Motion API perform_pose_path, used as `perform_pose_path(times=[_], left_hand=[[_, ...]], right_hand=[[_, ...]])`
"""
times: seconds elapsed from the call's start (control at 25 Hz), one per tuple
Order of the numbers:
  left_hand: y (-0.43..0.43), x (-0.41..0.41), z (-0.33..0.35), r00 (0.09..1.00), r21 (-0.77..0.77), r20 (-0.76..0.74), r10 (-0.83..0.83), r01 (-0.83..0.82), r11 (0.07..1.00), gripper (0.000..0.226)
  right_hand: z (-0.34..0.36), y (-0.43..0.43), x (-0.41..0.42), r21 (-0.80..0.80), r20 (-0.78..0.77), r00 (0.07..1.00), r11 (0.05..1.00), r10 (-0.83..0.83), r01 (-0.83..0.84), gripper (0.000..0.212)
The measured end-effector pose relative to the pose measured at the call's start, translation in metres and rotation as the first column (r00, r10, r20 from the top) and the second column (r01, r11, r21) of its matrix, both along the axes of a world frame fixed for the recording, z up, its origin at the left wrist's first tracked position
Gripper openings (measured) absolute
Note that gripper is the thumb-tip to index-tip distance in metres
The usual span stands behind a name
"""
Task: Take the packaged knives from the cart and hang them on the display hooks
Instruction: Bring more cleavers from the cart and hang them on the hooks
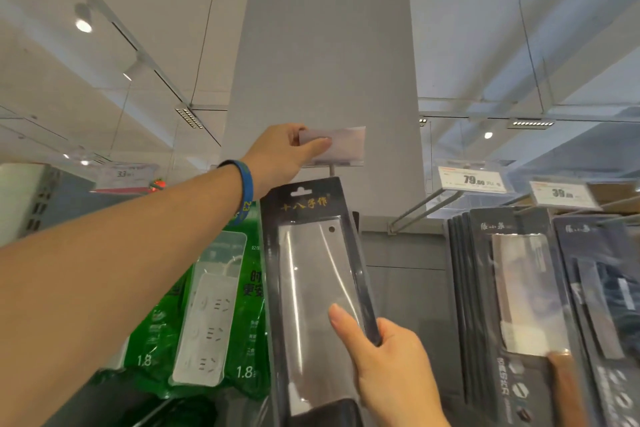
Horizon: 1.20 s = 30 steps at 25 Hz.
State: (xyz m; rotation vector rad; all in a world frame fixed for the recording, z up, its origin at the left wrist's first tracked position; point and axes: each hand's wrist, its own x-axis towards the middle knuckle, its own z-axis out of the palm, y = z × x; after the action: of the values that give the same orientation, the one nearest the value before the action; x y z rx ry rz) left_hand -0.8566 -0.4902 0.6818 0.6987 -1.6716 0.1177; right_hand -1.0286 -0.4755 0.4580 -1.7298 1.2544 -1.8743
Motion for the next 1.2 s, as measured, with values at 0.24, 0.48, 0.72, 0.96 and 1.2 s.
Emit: perform_pose_path(times=[0.24, 0.48, 0.72, 0.96, 1.2], left_hand=[[-0.002, 0.003, -0.005, 1.000, 0.007, -0.001, -0.024, 0.024, 1.000, 0.022], [-0.004, 0.006, -0.012, 0.998, -0.020, -0.023, -0.057, 0.057, 0.998, 0.028], [-0.007, 0.000, -0.019, 0.988, -0.039, -0.071, -0.135, 0.133, 0.990, 0.032], [-0.009, 0.001, -0.018, 0.986, -0.046, -0.072, -0.151, 0.148, 0.988, 0.035], [-0.012, 0.005, -0.016, 0.989, -0.060, -0.043, -0.142, 0.139, 0.988, 0.025]], right_hand=[[-0.006, -0.007, -0.008, 0.063, 0.063, 0.996, 0.996, 0.057, -0.061, 0.095], [-0.003, -0.006, -0.016, 0.057, 0.118, 0.989, 0.994, 0.086, -0.093, 0.076], [-0.010, -0.015, -0.021, 0.069, 0.117, 0.990, 0.994, 0.079, -0.087, 0.089], [-0.009, -0.017, -0.016, 0.095, 0.140, 0.978, 0.981, 0.157, -0.171, 0.087], [-0.013, -0.021, -0.010, 0.032, 0.091, 0.985, 0.989, 0.143, -0.147, 0.089]])
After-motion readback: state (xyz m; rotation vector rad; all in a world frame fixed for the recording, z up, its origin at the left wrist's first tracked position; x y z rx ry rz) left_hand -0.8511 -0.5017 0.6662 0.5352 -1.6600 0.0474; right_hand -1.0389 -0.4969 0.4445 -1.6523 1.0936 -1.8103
